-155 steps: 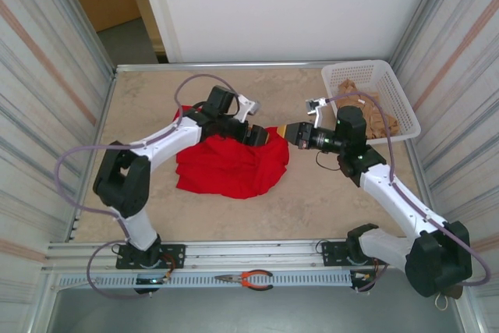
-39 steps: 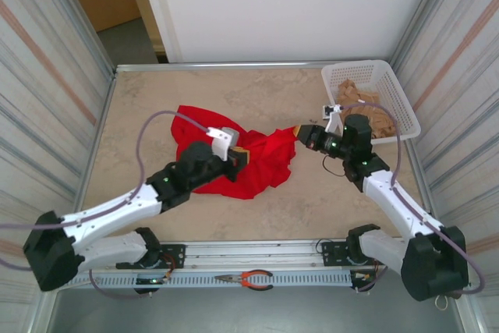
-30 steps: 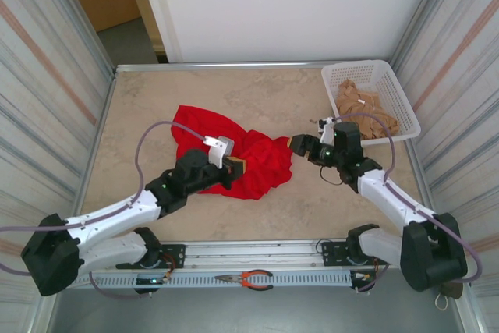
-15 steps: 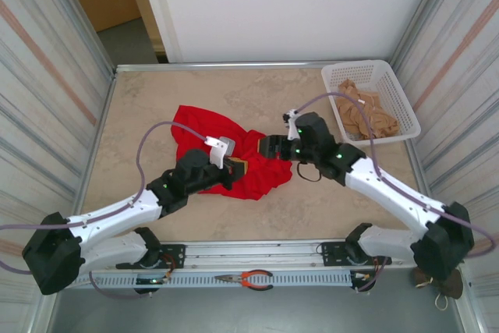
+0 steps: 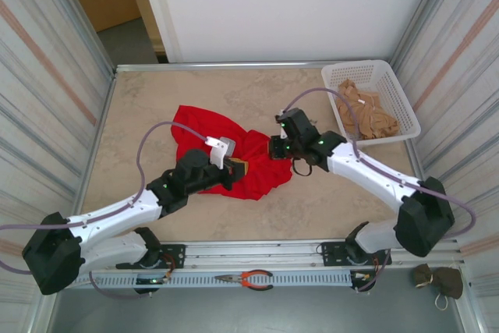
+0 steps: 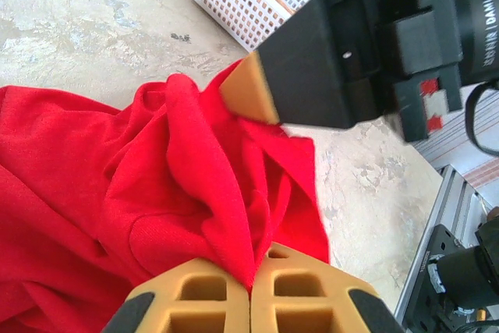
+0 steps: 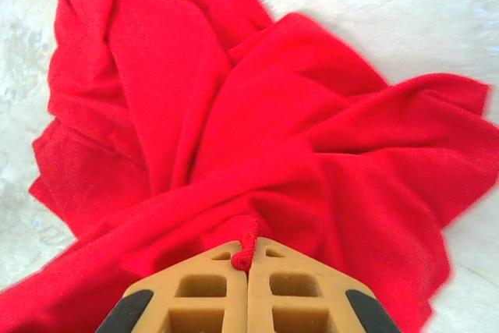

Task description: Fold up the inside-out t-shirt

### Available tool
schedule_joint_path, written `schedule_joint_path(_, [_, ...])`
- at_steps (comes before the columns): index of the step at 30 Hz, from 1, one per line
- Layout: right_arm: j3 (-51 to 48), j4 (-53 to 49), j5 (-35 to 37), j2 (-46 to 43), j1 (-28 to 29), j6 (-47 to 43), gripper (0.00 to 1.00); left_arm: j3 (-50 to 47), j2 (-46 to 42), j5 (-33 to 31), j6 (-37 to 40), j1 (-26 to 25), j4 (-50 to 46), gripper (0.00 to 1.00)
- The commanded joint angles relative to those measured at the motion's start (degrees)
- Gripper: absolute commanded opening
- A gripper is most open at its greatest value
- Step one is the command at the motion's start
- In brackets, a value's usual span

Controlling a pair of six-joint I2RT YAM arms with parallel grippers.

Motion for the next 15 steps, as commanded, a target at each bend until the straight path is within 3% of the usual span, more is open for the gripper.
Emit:
schedule_joint_path(1, [-2.01, -1.06, 0.38, -8.15, -2.90, 0.64, 0.00, -0.96, -0.28, 0.87, -0.48, 0.22, 0.79, 0.00])
schedule_joint_path(9, [-5.36, 1.93, -4.73, -21.89, -8.37, 1.72, 0.00, -0.84, 2.24, 5.04, -0.75, -0.16, 4.04, 0.02])
schedule_joint_path(12, [-6.84, 3.45, -6.33, -24.76, -9.19, 0.87, 0.00, 1.67, 5.23, 13.66, -0.43, -0.47, 5.62, 0.46])
schedule_joint_path(13, [-7.76, 4.25, -6.54, -25.90, -9.63, 0.61, 0.00, 2.68, 6.16, 16.36, -0.58, -0.57, 5.88, 0.53])
schedule_joint_path(15, [-10.19, 5.43, -7.77, -28.75, -11.86, 0.47, 0.00, 3.99, 7.36, 19.11, -1.65, -0.88, 6.26, 0.59])
